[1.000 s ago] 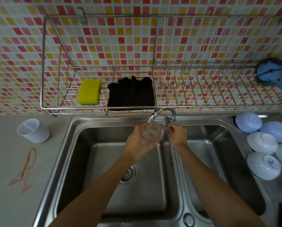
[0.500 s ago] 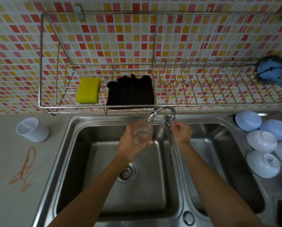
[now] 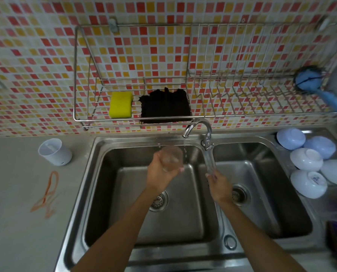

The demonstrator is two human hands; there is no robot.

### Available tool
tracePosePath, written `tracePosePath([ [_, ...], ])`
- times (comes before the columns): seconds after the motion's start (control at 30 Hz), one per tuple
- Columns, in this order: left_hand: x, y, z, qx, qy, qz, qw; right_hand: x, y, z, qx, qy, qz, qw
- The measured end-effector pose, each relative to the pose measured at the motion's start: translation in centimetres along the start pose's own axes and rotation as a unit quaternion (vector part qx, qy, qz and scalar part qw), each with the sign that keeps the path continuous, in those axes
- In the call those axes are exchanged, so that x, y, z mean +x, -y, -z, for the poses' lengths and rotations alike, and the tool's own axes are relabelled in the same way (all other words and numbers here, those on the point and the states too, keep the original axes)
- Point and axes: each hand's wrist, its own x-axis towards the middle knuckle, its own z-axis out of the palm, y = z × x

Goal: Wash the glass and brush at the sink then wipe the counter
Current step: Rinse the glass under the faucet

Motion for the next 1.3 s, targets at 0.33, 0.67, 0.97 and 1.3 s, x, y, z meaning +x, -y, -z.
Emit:
tracePosePath([
  [0.33,-1.6,-0.2,0.8,0.015,-0.009,-0.024,1.000,-8.1,0.0,-2.7,-0.072,0.074,-0.010,0.995],
  [0.67,-1.7,4.4,3.3,0.105,0.005,-0.045,0.993,-15.9,-1.9,-6.3,-0.201,0.148,0.075,0.965],
  [0.97,-1.7,7.9,4.4,0.263,0.048,-0.159,0.950,-15.5,-2.7,-7.4,-0.243,0.144,0.064,0.957],
  [1.3,-0.8,11.7,4.5,0.424,0.120,-0.143,0.886,-15.4,-2.8,-7.9,-0.266,0.141,0.055,0.952],
])
